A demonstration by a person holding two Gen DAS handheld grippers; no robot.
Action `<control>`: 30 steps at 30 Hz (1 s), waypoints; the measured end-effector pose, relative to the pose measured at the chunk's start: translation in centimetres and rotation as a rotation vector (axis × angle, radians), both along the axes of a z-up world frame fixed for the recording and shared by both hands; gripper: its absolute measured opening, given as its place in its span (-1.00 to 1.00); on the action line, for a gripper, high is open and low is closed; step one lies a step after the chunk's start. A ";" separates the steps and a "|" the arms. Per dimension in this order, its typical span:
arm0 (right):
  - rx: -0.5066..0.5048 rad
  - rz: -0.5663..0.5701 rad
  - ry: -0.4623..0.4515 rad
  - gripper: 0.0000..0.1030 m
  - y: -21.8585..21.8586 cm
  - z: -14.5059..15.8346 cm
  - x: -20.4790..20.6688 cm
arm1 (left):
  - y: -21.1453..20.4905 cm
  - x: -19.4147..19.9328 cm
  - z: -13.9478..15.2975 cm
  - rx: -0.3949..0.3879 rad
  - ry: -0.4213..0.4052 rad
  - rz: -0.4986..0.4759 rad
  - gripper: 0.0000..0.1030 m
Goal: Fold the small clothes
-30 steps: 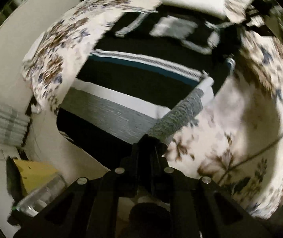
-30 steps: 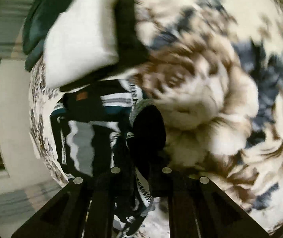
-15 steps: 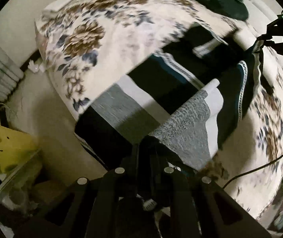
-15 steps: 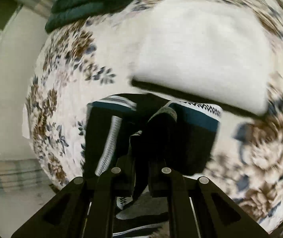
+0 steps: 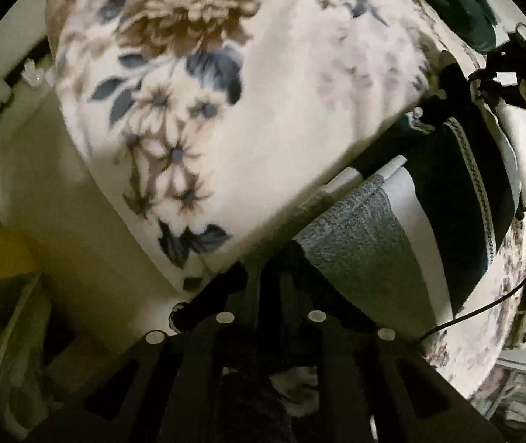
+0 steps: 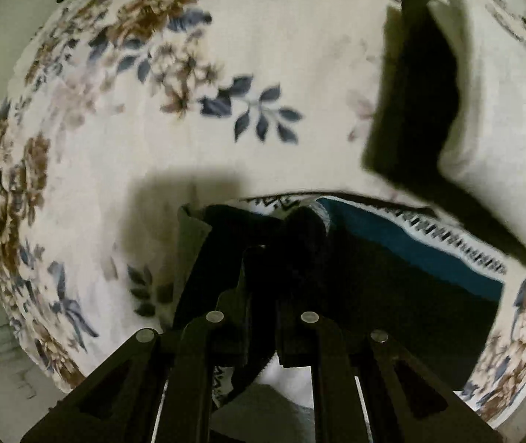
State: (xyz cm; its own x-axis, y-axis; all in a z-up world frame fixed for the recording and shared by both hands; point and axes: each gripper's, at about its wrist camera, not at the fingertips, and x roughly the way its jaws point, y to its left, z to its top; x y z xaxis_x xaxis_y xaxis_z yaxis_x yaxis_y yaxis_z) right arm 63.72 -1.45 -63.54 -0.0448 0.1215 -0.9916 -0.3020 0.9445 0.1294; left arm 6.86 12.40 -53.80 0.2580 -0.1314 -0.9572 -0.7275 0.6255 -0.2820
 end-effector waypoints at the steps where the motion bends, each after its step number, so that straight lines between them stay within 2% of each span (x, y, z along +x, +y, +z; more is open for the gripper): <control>1: 0.015 -0.003 0.018 -0.64 -0.3 0.0 -0.1 | 0.3 -0.3 0.0 -0.020 -0.005 0.008 -0.78; 3: 0.060 0.006 0.052 -0.40 -1.0 0.4 -0.7 | 0.7 -1.7 0.6 -0.053 -0.026 0.047 -0.79; 4: 0.075 0.015 0.066 -0.32 -1.5 1.0 -1.2 | 0.8 -2.8 1.2 -0.065 -0.044 0.076 -0.70; 6: 0.117 0.035 0.086 -0.05 -2.8 2.3 -2.6 | 0.9 -4.7 2.0 -0.086 -0.062 0.132 -0.39; 7: 0.126 0.046 0.092 -0.01 -3.3 2.8 -3.1 | 0.8 -5.7 2.3 -0.096 -0.069 0.160 -0.04; 8: 0.138 0.062 0.100 0.04 -4.1 3.5 -4.2 | 0.6 -6.9 2.5 -0.108 -0.073 0.199 0.16; 10: 0.156 0.093 0.109 0.14 -5.5 4.6 -6.0 | 0.2 -8.6 2.4 -0.142 -0.090 0.261 0.17; 13: 0.156 0.142 0.107 0.16 -8.5 5.4 -9.0 | -0.9 -9.5 1.2 -0.181 -0.075 0.310 0.17; 17: 0.104 0.207 0.087 0.16 -11.9 5.6 -11.8 | -1.4 -8.3 -1.0 -0.130 -0.048 0.318 0.16; 19: 0.092 0.205 0.094 0.16 -13.8 5.5 -12.3 | -1.0 -7.7 -1.9 -0.105 -0.036 0.312 0.16; 21: 0.091 0.187 0.095 0.16 -14.9 5.5 -11.3 | -0.4 -7.3 -2.2 -0.078 -0.016 0.324 0.16; 24: 0.117 0.128 0.069 0.16 -15.5 6.2 -8.4 | 0.0 -6.9 -0.4 0.005 -0.024 0.320 0.16; 27: 0.157 0.074 0.062 0.16 -13.9 6.8 -5.1 | -0.3 -5.9 2.0 0.113 -0.021 0.247 0.16; 30: 0.169 0.049 0.065 0.16 -10.9 6.3 -2.1 | -0.1 -4.3 1.8 0.166 0.009 0.157 0.17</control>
